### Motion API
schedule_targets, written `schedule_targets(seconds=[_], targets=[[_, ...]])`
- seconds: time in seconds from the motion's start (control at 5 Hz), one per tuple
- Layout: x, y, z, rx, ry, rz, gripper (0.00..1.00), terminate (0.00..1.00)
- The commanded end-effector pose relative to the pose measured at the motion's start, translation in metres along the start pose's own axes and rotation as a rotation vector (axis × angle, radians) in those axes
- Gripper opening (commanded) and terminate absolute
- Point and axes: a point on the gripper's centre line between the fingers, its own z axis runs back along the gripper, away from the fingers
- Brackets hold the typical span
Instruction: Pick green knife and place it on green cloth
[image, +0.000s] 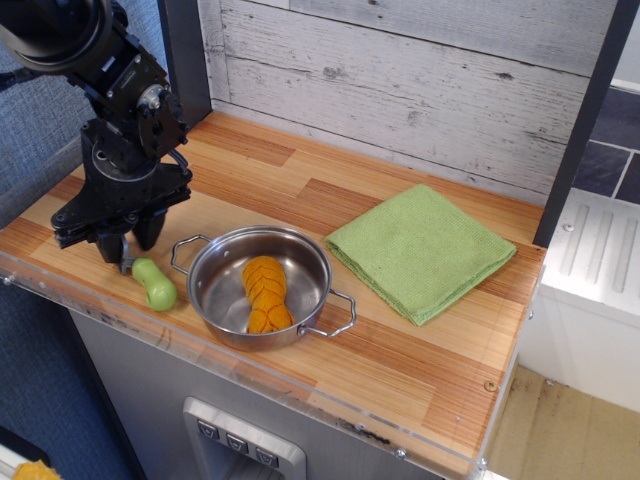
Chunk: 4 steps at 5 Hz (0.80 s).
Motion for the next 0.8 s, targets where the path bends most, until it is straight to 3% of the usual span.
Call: schedule_targets(seconds=[0.0,0.6], targets=[[0.003,0.008,0.012,-0.033,-0.012,0.011,0.00,0.00],[0.027,0.024,0.030,-0.035,-0.053,0.034,0.00,0.00]])
